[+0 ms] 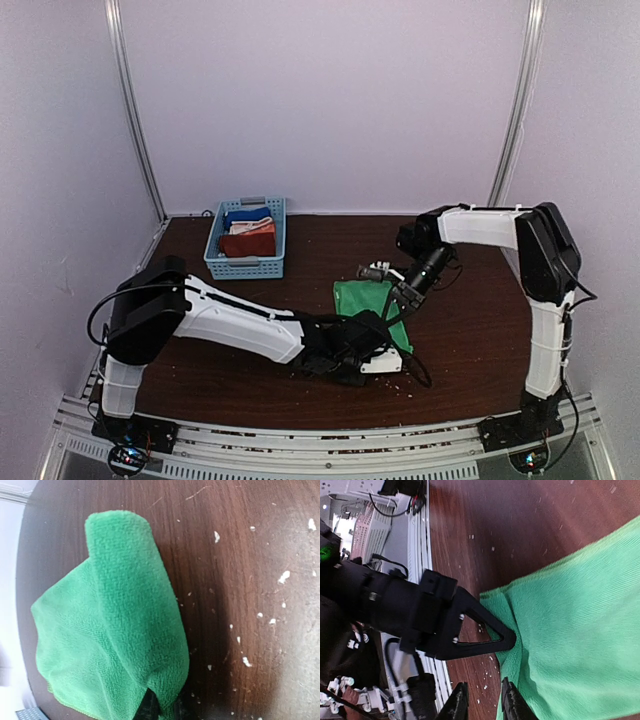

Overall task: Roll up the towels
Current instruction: Roll the towel at the center of the board.

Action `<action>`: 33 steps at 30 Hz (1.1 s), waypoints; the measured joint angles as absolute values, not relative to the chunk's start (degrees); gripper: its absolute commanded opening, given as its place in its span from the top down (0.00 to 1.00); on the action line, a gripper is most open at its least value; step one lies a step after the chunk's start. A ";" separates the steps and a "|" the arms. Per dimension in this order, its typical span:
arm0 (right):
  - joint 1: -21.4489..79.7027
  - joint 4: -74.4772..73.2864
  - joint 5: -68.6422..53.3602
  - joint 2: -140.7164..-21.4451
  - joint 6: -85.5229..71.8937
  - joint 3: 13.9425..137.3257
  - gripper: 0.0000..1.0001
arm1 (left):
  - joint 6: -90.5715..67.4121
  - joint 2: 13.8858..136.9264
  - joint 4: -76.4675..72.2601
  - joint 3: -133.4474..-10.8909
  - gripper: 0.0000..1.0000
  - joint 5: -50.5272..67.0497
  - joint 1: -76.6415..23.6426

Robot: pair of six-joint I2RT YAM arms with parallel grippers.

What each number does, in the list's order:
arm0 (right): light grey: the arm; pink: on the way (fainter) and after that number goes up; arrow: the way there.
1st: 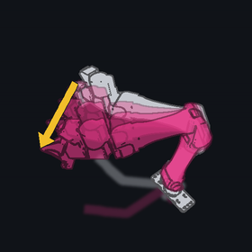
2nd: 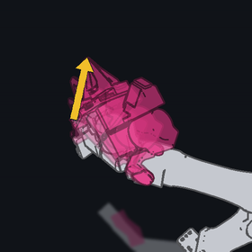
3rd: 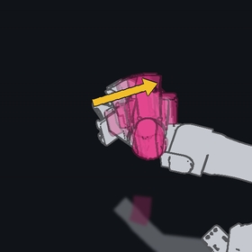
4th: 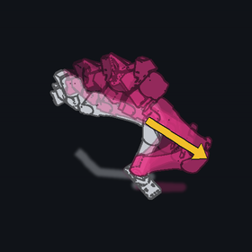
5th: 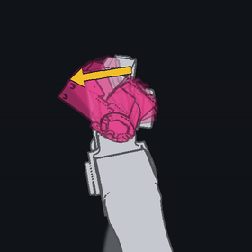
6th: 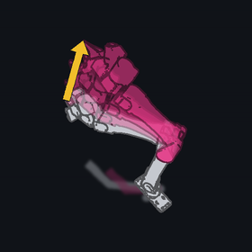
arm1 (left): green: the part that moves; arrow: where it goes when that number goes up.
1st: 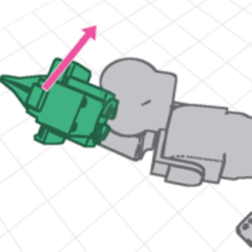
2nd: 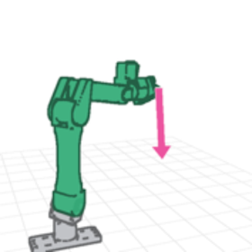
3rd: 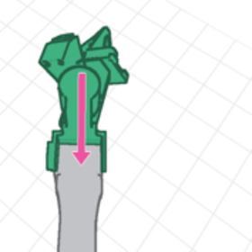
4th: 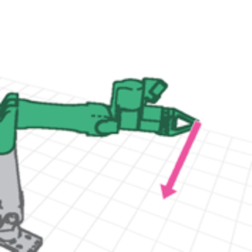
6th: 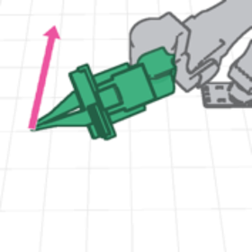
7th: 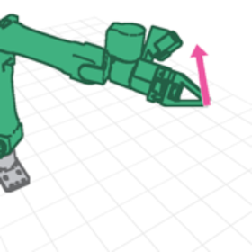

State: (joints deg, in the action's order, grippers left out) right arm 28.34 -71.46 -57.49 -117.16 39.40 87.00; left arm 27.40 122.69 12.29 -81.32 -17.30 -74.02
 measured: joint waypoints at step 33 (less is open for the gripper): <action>45.43 -35.38 -20.38 -72.86 41.82 47.68 0.61 | -1.54 141.27 32.93 -106.56 0.92 54.19 -51.83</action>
